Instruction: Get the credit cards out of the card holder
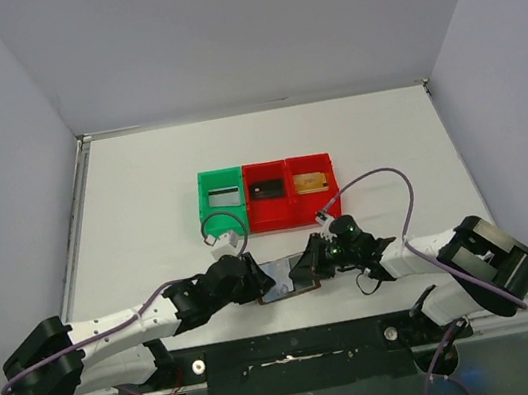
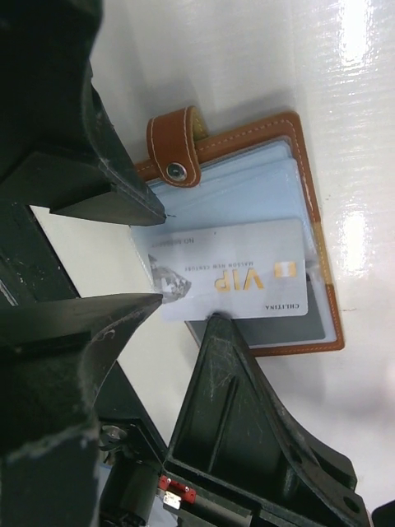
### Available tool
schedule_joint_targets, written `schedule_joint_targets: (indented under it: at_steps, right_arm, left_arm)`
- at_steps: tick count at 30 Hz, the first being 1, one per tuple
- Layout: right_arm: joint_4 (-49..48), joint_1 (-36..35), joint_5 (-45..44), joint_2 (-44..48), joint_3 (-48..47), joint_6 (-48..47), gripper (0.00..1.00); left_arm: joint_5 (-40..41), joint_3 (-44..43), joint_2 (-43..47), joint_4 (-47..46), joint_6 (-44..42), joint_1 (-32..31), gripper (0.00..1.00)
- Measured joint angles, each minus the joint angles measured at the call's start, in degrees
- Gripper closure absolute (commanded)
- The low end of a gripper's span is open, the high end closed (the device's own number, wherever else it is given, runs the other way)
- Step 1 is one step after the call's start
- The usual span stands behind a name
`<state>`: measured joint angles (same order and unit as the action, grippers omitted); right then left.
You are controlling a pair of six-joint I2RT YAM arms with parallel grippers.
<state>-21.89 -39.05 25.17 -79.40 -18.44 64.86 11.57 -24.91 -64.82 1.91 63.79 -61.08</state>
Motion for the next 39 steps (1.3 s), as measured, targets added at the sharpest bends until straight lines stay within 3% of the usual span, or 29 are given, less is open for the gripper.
schedule_joint_targets:
  at_steps: [9, 18, 25, 31, 39]
  right_arm:
    - [-3.02, -6.75, -6.99, -2.95, -2.43, 6.64, 0.97]
    - [-4.83, -3.04, -5.11, -6.05, -1.88, 5.60, 0.96]
    - [-7.39, -1.81, -2.27, -7.96, -1.86, 4.35, 0.96]
    - [-7.87, -1.73, -1.95, -8.24, -1.86, 3.54, 0.96]
    - [-7.65, 0.74, 1.11, -8.26, -1.99, 1.20, 0.77]
  left_arm:
    - [0.44, 0.00, 2.89, 0.09, 0.02, 0.39, 0.60]
    - [-0.57, 0.72, 0.42, -2.16, 0.09, 4.11, 0.60]
    - [-3.21, 3.45, -6.49, -12.15, 0.39, 6.34, 0.65]
    - [-2.84, 3.50, -8.37, -13.22, 0.68, 6.43, 0.76]
    - [-1.73, 5.99, -6.84, -13.00, 0.22, 6.45, 0.84]
